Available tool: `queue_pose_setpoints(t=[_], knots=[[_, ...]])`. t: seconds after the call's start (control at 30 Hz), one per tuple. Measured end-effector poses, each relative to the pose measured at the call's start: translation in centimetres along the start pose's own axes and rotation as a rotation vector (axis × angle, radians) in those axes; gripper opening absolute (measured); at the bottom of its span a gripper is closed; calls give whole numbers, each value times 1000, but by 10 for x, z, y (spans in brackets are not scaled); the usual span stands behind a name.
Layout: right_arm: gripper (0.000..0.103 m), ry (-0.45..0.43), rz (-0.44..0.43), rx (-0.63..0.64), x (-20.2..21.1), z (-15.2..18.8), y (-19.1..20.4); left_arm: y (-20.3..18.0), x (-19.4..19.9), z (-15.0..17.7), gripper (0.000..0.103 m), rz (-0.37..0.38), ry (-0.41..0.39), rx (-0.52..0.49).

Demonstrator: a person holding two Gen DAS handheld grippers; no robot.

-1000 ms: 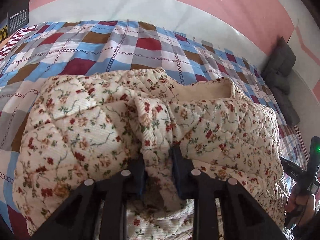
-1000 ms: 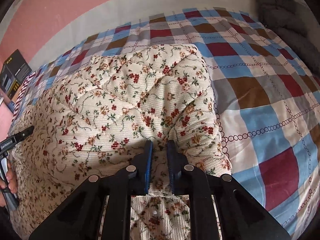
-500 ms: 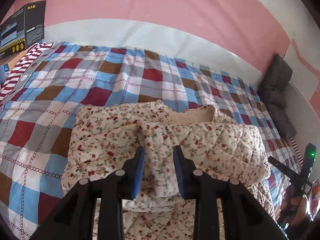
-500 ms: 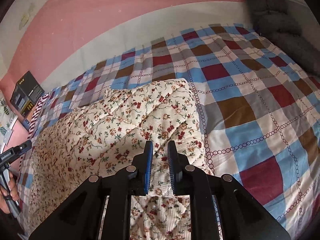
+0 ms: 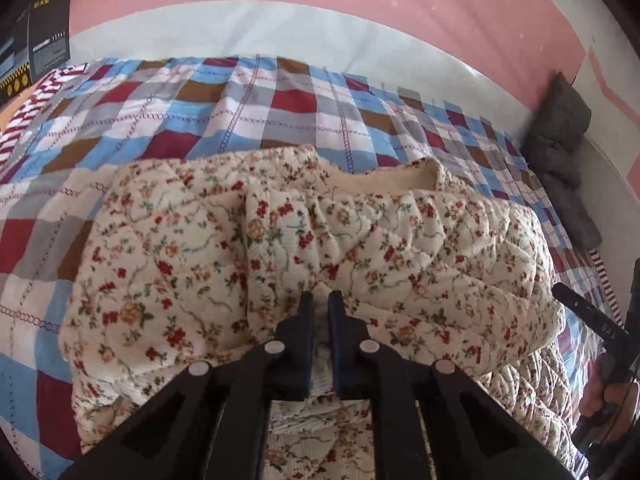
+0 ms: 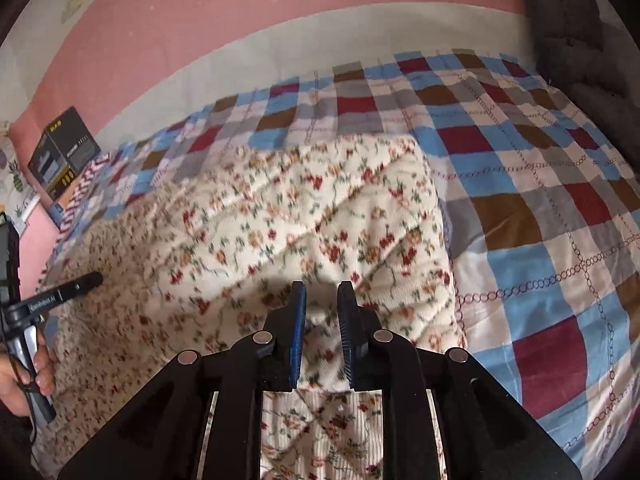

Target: Fold large clothes

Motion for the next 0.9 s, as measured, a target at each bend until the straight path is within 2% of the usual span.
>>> queue_pose_setpoints(t=[0.07,0.13,0.17,0.23,0.3,0.4,0.5,0.57,0.67,0.8,0.87,0.9], knots=[[18,-12,-52,0,-4,-14,8,-11,12,-11,10,11,-47,-3],[18,30,-61,52,-28,-21,22,-25,15,-22,12,11,-90,-32],[18,69,-66,78,-45,-21,29,-30,9,-26,12,-12,-92,-47],[18,139,-40,106,-75,-15,35,-28,-17,-29,13,-33,-31,-29],[18,157,-37,111,-89,-12,35,-15,-46,-24,13,-46,41,6],[16,174,-77,98,-86,-19,27,-4,-58,-17,8,-5,35,20],[17,81,-78,95,-57,-35,22,-8,-59,-14,6,-33,10,-41],[23,33,-85,54,-44,-41,13,-7,-62,-14,5,-48,4,-61],[28,66,-106,36,-43,-29,10,-4,-64,-12,5,-37,3,-46],[39,94,-40,120,-59,-4,21,-9,-65,-9,5,-85,-14,-86],[39,145,-20,109,-76,4,16,-10,-63,-11,5,-94,-1,-74],[39,141,-23,85,-75,2,14,-11,-61,-12,5,-99,11,-72]])
Point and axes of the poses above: each gripper's, at about its wrist camera, not at the fingertips, and x roughly against the way its jaws point, y to its left, z to its underside, the point moved 4 cm from there along -x, roughly the way its jaws point, and after that the axes turned 10 degrees about -z, right-handed, at the moved point
